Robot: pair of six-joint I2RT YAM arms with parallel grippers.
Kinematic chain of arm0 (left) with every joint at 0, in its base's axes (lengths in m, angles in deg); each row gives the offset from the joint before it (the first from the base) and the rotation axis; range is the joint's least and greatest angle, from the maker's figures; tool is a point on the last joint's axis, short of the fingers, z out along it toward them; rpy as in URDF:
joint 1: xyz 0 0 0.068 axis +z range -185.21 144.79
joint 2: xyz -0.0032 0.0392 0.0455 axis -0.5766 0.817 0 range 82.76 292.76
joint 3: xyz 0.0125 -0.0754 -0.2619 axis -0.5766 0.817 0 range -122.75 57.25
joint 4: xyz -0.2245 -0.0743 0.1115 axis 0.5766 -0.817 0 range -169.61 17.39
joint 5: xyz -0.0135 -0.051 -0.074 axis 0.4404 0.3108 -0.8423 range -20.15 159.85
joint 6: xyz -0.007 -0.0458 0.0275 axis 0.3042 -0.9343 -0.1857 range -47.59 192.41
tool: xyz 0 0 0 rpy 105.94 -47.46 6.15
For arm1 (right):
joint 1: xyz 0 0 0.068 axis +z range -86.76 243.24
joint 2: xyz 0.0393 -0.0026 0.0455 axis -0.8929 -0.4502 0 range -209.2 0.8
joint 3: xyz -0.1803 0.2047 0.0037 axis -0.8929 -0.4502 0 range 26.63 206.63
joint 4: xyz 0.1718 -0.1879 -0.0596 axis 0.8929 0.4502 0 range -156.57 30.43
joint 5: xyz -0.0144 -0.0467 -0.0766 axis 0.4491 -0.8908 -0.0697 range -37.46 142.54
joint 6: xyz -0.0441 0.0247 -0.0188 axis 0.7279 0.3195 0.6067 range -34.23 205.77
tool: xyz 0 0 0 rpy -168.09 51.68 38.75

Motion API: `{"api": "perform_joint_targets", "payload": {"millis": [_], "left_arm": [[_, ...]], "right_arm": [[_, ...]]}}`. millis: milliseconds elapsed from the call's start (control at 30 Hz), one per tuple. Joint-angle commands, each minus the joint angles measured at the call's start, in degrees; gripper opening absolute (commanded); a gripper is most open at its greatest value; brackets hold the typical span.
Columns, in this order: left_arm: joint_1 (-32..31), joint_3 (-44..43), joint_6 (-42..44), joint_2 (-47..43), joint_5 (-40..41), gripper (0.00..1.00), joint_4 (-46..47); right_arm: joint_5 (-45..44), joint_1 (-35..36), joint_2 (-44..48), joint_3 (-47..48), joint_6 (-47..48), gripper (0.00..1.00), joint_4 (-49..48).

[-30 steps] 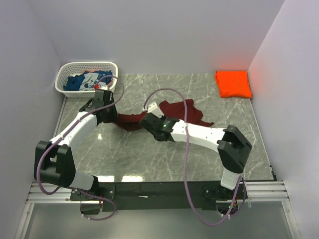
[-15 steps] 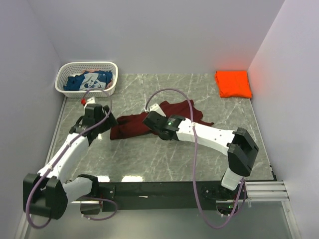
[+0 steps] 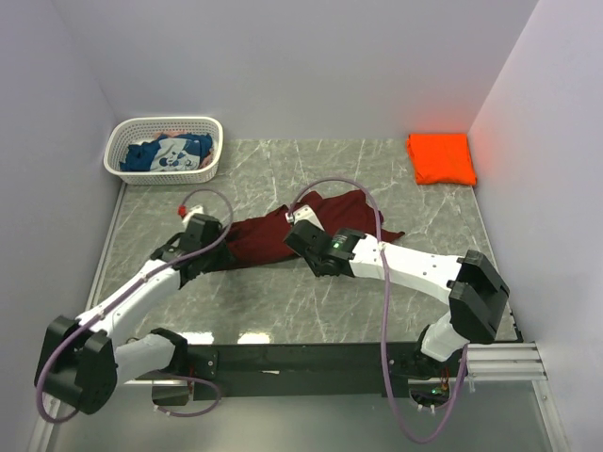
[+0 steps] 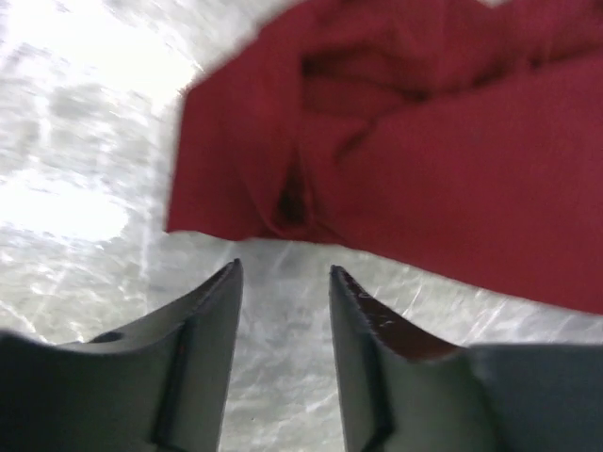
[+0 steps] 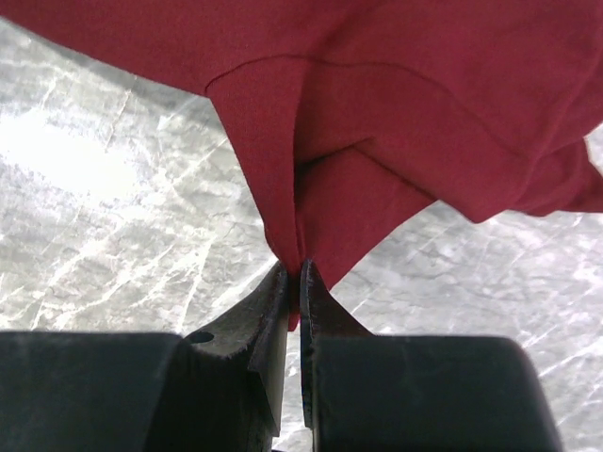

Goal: Fold and stack the t-shirts
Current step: Flatten the tshirt out

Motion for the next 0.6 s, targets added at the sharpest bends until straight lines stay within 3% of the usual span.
{"api": "perform_joint_targets", "payload": {"millis": [0,133,567], "left_arm": [[-5.0,-3.2,-2.3,3.8,6.0,0.45,-0.7],[-9.2,-6.0,-3.7,8.0,12.7,0.47,-3.7],[-12.4,-9.5,-6.4,18.8,18.5,0.44,-3.5]], "right_arm": [[0.9,0.3,2.7,-1.1,-1.4,0.04,-3.6],[1.0,0.4,3.9,-2.7,-1.6,0.04,-4.9],[1.2,0.3,5.6,-6.3,-1.9,0.04,-8.0]]}}
